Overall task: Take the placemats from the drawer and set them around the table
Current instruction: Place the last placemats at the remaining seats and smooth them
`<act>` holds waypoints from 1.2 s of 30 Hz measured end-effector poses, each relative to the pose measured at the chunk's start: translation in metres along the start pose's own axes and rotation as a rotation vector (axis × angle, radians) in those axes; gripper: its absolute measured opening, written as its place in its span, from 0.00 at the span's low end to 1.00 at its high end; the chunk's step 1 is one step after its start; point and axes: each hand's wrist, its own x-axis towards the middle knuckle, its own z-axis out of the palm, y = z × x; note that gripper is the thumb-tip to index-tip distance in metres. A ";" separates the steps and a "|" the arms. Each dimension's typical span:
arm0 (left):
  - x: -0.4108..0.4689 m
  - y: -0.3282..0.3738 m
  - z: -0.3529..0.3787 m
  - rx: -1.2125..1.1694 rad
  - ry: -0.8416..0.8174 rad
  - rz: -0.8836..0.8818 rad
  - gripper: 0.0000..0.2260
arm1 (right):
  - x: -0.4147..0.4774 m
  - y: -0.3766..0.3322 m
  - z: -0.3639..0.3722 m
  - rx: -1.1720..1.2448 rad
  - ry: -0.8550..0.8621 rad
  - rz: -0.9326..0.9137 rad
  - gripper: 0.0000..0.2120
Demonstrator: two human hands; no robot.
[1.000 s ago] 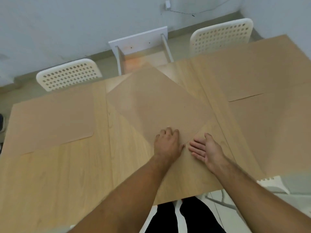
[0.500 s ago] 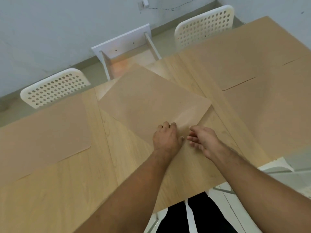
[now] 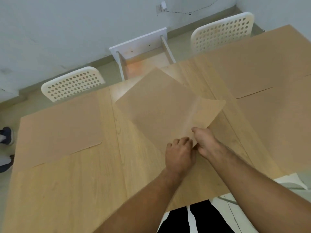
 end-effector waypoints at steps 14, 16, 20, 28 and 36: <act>0.048 -0.125 -0.079 -0.037 0.017 -0.803 0.33 | -0.001 -0.008 -0.063 0.032 -0.362 0.194 0.12; 0.042 -0.156 -0.092 -0.096 0.018 -0.992 0.37 | -0.001 -0.009 -0.068 0.000 -0.415 0.216 0.15; 0.015 -0.210 -0.105 -0.421 0.043 -1.318 0.39 | -0.009 -0.017 -0.074 -0.038 -0.546 0.276 0.13; -0.051 -0.251 -0.133 -0.708 0.163 -1.166 0.15 | -0.013 -0.037 -0.054 -0.207 -0.625 0.180 0.19; -0.149 -0.236 -0.171 -0.682 0.481 -1.203 0.06 | -0.024 -0.028 0.015 -0.370 -0.629 -0.044 0.13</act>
